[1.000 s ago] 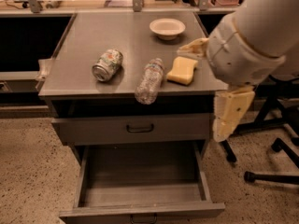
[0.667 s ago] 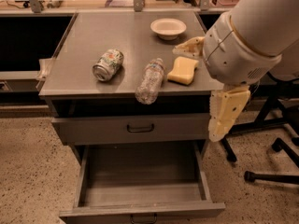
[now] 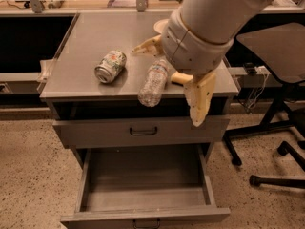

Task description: Place 7up can into middle drawer

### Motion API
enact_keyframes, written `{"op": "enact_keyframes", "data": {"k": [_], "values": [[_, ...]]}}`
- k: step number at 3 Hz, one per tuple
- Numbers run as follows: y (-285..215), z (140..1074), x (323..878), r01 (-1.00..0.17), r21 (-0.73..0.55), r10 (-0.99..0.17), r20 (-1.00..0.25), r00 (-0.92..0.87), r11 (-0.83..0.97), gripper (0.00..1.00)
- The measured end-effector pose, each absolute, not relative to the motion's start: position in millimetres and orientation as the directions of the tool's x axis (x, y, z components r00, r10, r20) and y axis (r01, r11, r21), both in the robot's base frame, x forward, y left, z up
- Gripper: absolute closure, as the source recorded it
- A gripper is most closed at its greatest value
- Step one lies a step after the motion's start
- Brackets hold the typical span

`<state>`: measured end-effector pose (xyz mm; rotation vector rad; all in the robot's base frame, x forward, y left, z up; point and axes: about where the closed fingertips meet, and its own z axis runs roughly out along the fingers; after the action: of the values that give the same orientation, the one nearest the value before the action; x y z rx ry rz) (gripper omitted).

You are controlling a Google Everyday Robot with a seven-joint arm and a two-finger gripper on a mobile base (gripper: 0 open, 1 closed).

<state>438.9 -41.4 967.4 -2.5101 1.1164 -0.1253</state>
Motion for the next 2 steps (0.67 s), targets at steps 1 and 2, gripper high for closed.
{"op": "enact_keyframes", "data": {"k": [1, 2], "values": [[0.3, 968.6, 437.1, -0.531, -0.389, -0.589, 0.039, 0.807, -0.753, 0.00], [-5.5, 972.4, 439.2, -0.524, -0.383, -0.594, 0.086, 0.800, -0.761, 0.00]]}}
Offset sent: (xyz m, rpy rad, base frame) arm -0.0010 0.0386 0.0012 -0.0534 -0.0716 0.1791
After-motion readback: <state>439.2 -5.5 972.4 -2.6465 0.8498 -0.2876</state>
